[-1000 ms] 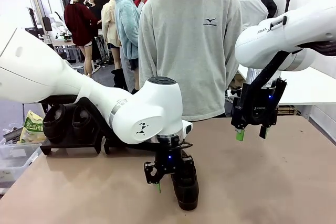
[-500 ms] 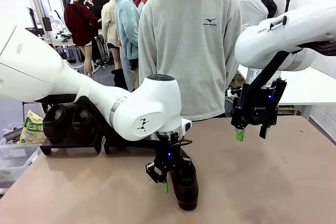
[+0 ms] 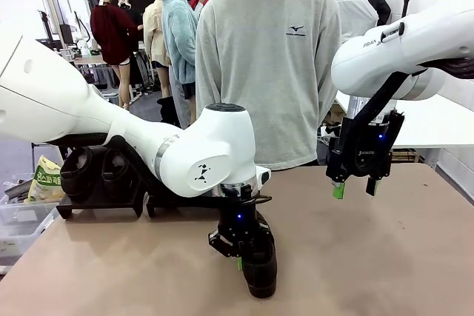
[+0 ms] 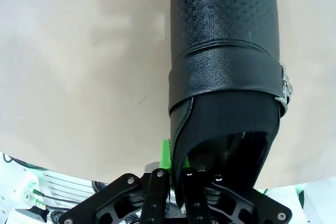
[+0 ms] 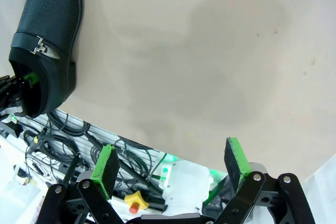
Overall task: Organize the shoes by placing them on the stand.
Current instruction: Place the Shoe from the middle of the table onto the Shoes Stand.
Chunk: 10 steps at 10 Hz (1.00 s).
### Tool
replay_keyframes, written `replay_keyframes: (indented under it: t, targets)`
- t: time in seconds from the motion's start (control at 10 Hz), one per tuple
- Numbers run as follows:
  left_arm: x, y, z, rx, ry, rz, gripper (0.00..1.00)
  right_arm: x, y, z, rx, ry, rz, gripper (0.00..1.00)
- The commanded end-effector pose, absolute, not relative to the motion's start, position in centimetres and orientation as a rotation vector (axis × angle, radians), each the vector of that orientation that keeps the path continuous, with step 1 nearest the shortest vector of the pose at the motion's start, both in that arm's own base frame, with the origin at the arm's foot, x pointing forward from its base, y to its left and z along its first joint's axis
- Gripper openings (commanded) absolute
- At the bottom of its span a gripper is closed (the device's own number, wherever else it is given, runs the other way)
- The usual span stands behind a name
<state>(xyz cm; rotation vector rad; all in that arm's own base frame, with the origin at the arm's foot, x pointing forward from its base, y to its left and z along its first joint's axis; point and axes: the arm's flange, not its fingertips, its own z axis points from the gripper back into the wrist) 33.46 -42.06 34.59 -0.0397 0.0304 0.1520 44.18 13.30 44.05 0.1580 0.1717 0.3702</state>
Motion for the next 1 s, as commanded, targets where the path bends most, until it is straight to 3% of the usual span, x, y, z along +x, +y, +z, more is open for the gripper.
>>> replay_keyframes:
  t: [0.0,0.4,0.8,0.9]
  targets:
    - [33.0,-41.4,35.5,-0.045,0.07,0.124,0.0,44.2,13.5,44.2,0.164,0.172,0.357,1.0]
    - [29.6,-36.9,45.8,-0.229,-0.092,-0.064,0.0,44.2,13.5,44.2,0.164,0.172,0.357,1.0]
    - [37.5,-30.2,49.0,-0.219,-0.341,-0.013,0.0,44.2,13.5,44.2,0.164,0.172,0.357,1.0]
    - [38.9,-29.8,48.5,-0.202,-0.332,-0.045,0.0,44.2,13.5,44.2,0.164,0.172,0.357,1.0]
